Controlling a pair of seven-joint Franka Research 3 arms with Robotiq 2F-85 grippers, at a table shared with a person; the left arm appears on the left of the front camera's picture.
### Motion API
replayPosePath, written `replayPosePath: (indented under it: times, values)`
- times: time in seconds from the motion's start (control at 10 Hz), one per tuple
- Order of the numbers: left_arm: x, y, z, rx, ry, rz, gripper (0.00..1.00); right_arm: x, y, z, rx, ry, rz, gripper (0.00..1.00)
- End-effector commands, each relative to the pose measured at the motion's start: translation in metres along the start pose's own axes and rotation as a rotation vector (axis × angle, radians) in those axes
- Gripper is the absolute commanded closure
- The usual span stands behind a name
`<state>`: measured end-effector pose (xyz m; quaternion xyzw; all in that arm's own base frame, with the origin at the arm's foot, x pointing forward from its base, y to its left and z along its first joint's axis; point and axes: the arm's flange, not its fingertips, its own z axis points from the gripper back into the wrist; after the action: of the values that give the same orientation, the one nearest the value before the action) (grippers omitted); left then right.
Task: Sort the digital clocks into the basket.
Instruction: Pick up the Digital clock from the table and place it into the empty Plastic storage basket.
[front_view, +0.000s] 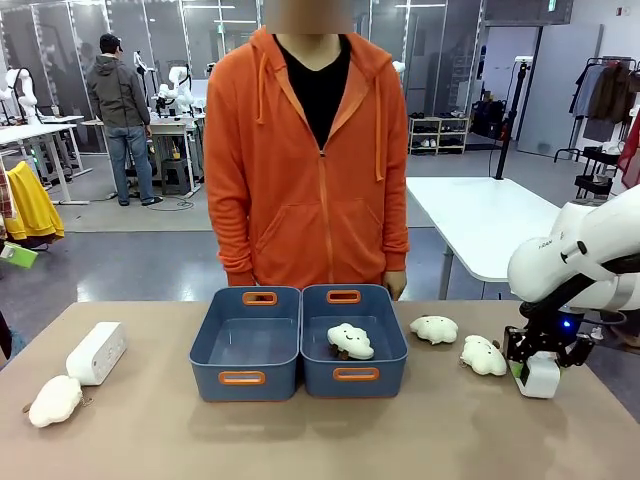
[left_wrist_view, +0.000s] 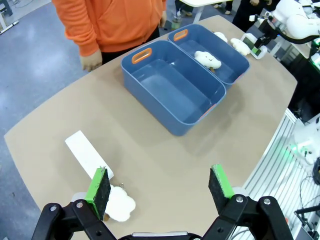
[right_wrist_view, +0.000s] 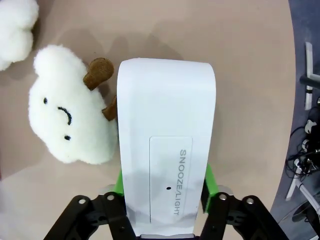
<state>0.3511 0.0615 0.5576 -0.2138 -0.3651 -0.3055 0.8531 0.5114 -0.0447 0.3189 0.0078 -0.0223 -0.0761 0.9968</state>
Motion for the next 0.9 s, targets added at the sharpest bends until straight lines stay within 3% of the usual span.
replayPosePath:
  times: [0.0,0.1,0.2,0.3,0.5,0.8]
  values:
    - [0.002,0.001,0.001,-0.019,-0.007,-0.006,0.00,0.004,0.003,0.002,-0.029,0.001,-0.025,0.58]
    - [0.002,0.001,0.001,-0.019,-0.007,-0.006,0.00,0.004,0.002,0.005,-0.014,-0.004,-0.027,0.74]
    - [0.002,0.001,0.001,-0.019,-0.007,-0.006,0.00,0.003,-0.001,0.011,0.015,-0.008,-0.016,0.78]
    - [0.002,0.001,0.001,-0.019,-0.007,-0.006,0.00,-0.001,-0.006,0.033,0.064,-0.034,-0.012,0.78]
    - [0.002,0.001,0.001,-0.019,-0.007,-0.006,0.00,-0.032,0.003,0.126,0.226,-0.151,0.170,0.78]
    - [0.002,0.001,0.001,-0.019,-0.007,-0.006,0.00,-0.061,0.087,0.201,0.266,-0.244,0.462,0.78]
